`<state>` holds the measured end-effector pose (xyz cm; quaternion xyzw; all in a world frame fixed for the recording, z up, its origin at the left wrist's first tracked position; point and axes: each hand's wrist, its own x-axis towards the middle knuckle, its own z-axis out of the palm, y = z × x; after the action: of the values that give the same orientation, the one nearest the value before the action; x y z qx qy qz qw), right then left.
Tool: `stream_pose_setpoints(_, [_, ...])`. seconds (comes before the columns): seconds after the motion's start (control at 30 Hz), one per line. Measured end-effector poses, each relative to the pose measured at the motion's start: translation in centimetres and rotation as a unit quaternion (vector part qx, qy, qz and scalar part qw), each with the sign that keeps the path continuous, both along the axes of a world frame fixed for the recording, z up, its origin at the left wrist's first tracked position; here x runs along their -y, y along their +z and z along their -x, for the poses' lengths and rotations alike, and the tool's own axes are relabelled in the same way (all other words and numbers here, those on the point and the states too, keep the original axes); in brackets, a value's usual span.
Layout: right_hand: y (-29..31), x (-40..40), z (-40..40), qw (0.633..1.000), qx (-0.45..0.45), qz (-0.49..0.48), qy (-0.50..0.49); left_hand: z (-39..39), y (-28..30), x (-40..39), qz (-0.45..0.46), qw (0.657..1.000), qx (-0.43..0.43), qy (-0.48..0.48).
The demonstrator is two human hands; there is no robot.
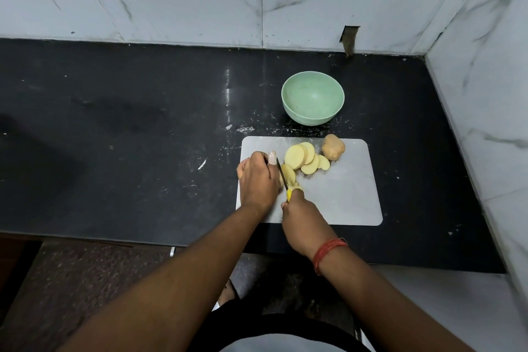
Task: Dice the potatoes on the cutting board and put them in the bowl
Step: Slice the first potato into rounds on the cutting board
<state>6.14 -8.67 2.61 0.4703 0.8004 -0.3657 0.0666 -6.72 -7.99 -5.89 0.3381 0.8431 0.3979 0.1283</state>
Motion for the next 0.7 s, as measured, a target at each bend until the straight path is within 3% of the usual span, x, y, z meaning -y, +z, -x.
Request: stream_pose_setpoints(0.7, [0.3,-0.1,1.3,0.999,0.035,0.011,0.008,-0.1,-0.2,-0.2,0.013,1.000,-0.007,0.012])
